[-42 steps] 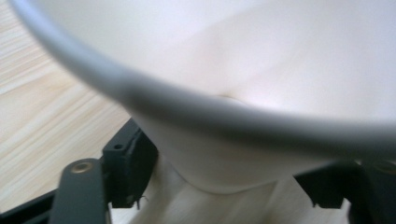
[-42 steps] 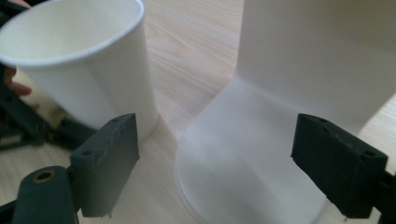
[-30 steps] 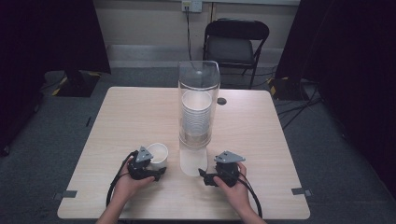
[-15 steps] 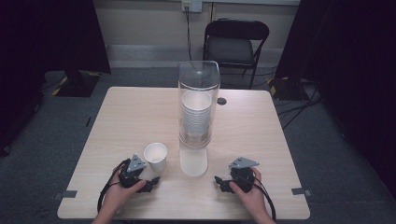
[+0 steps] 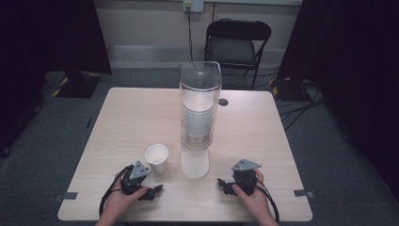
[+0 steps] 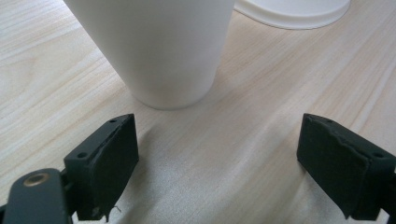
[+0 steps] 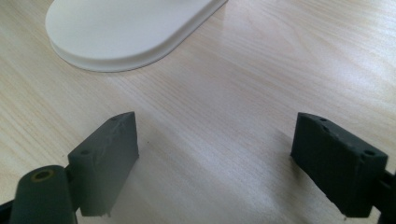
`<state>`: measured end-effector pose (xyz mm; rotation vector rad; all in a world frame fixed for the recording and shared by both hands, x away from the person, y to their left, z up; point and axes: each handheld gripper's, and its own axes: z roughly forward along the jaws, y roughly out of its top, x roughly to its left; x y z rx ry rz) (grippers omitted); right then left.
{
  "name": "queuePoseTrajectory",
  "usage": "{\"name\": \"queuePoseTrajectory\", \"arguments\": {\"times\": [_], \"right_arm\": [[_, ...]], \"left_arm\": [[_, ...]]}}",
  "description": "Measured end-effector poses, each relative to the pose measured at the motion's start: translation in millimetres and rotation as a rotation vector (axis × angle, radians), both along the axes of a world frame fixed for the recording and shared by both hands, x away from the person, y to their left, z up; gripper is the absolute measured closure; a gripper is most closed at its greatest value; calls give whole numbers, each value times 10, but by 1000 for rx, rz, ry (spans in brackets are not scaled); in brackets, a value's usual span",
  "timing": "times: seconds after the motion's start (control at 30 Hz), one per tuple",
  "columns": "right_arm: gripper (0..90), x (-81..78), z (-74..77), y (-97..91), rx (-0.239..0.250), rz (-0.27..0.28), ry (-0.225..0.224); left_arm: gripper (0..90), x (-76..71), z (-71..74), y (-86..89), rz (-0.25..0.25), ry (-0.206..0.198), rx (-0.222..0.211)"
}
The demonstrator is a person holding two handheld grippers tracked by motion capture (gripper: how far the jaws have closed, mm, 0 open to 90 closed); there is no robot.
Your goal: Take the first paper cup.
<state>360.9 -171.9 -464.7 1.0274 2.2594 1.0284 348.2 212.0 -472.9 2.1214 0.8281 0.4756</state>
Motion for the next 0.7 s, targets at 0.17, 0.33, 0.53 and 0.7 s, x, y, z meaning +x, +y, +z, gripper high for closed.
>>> {"name": "queuePoseTrajectory", "arguments": {"times": [0.17,0.33,0.53,0.7], "right_arm": [[139,-1,0,5,1,-7,3],[139,-1,0,5,1,-7,3],[140,-7,0,3,0,-7,3],[139,-7,0,2,-1,-7,3]], "left_arm": [[120,-12,-2,-19,14,2,-3],[120,-87,-7,-106,-26,3,0],[154,-156,11,-209,-48,17,-1],[162,-185,29,-229,-59,38,-24]]}}
